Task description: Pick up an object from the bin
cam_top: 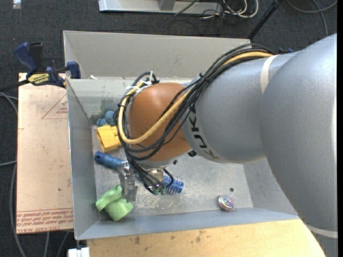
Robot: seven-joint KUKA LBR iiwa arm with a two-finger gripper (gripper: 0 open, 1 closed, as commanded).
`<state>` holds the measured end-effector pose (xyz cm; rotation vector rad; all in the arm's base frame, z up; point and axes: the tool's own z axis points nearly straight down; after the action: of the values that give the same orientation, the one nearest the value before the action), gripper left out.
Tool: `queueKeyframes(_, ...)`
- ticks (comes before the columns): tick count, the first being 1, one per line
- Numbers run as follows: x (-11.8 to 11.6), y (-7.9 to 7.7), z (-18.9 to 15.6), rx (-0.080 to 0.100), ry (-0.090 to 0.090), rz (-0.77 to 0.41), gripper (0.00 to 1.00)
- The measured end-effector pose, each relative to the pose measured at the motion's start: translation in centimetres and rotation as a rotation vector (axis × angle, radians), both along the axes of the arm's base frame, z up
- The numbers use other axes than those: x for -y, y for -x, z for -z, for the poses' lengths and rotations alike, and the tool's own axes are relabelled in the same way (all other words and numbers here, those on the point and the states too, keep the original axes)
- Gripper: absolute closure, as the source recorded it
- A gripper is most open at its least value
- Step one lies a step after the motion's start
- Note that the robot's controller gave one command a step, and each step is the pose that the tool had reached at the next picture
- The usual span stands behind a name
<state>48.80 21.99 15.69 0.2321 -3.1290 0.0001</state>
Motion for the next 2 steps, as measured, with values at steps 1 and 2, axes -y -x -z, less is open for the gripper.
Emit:
queueKeyframes(1, -2.72, -1.41, 0.81, 0.007, 0.001, -0.296, 1.0)
queueKeyframes(2, -2.69, -1.42, 0.8, 0.007, 0.0, -0.294, 1.0)
